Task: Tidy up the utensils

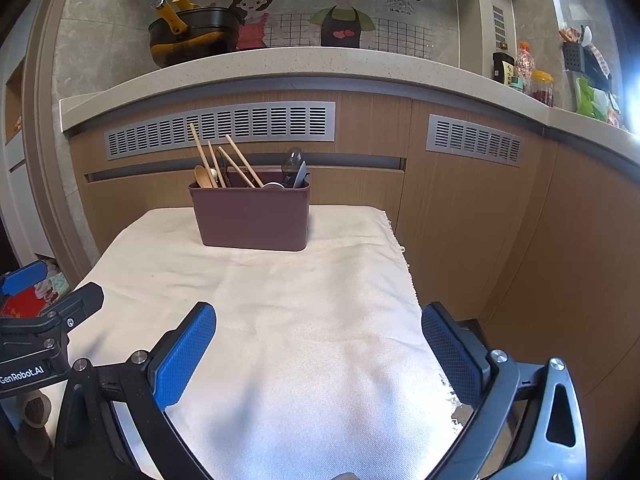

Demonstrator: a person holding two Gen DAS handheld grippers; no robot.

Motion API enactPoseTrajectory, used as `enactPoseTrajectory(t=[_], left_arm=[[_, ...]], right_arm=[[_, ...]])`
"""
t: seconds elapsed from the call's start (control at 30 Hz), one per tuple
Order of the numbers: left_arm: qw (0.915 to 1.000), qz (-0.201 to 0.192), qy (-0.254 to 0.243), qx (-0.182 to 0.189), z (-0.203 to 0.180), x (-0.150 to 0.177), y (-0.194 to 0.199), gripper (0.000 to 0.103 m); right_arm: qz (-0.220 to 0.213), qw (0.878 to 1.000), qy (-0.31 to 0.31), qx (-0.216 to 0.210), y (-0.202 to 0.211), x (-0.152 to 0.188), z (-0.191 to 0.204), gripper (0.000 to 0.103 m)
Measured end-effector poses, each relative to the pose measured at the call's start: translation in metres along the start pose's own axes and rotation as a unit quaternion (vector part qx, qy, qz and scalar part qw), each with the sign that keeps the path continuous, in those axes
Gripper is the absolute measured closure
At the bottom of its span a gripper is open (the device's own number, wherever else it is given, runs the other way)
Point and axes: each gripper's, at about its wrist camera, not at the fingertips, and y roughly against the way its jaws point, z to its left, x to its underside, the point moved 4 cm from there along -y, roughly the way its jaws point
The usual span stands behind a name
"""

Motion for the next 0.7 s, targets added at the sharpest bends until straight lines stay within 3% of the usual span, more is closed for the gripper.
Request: enactPoseTrajectory(t=[0.7], left_arm=[[0.9999, -0.001, -0.003, -0.01, 0.0004, -0.0006, 0.0009, 0.0]], right_arm=[[0.002, 1.0, -0.001, -0.002, -0.0006, -0.0007, -0.0006, 0.0]])
